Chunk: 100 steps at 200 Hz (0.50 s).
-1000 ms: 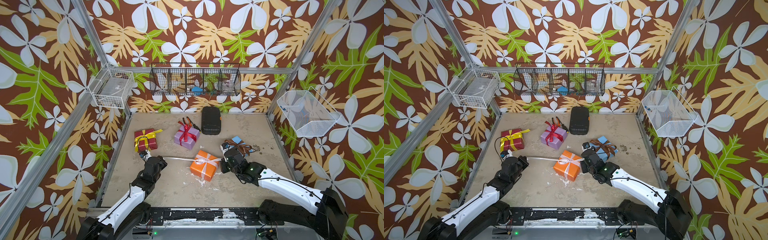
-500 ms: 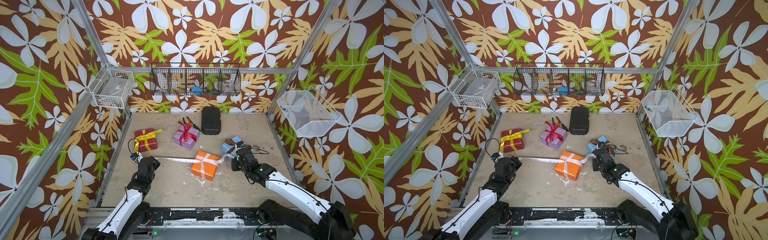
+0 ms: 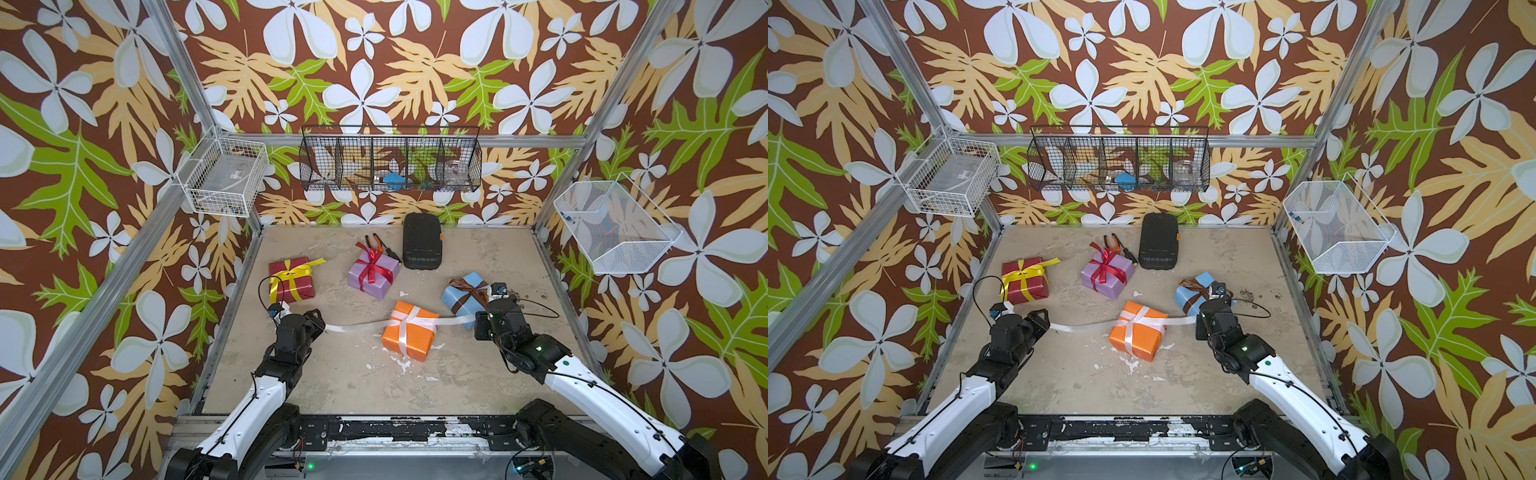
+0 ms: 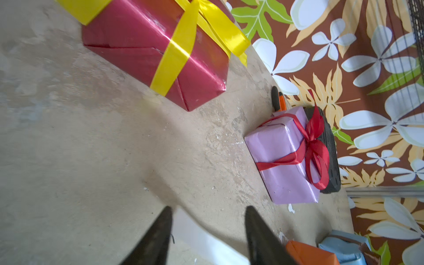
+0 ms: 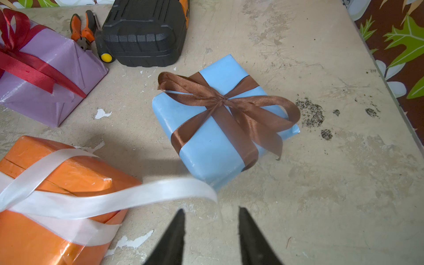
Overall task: Untie the ribbon bows on the gift boxes
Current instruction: Untie the ribbon from the gift box.
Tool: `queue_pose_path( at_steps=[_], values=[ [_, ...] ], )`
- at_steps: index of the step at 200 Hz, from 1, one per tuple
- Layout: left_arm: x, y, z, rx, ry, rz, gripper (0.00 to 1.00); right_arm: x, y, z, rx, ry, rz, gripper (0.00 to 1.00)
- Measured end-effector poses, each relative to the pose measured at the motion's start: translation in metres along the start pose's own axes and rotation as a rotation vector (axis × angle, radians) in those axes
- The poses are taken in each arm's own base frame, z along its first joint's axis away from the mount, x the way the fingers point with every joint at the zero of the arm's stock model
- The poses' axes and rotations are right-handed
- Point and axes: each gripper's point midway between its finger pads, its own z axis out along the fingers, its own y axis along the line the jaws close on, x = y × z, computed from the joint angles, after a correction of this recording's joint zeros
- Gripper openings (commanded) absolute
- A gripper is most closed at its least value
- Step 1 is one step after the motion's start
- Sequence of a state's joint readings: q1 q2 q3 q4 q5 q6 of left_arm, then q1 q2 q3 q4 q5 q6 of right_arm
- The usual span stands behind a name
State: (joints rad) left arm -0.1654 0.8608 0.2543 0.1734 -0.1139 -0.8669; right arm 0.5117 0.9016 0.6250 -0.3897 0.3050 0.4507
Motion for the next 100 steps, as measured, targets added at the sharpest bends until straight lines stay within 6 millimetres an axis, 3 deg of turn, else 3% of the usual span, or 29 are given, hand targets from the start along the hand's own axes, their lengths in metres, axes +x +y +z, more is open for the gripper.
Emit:
queue_pose_path(
  at_steps=[24, 43, 52, 63, 100],
  values=[
    [-0.001, -0.006, 0.000, 0.020, 0.007, 0.006, 1.00, -0.004, 0.013, -0.007, -0.082, -0.005, -0.024, 0.95],
    [0.006, -0.013, 0.001, 0.057, 0.049, 0.011, 0.96, -0.005, 0.035, -0.012, -0.208, 0.001, -0.020, 0.71],
    [0.014, -0.016, 0.002, 0.079, 0.088, 0.018, 0.93, -0.002, 0.051, -0.012, -0.293, 0.018, -0.028, 0.55],
    [0.026, -0.019, 0.003, 0.098, 0.144, 0.038, 0.89, 0.005, 0.076, -0.013, -0.406, 0.050, -0.043, 0.45],
    [0.070, -0.032, -0.001, 0.179, 0.329, 0.095, 0.90, 0.035, 0.151, -0.021, -0.683, 0.150, -0.122, 0.42]
  ],
)
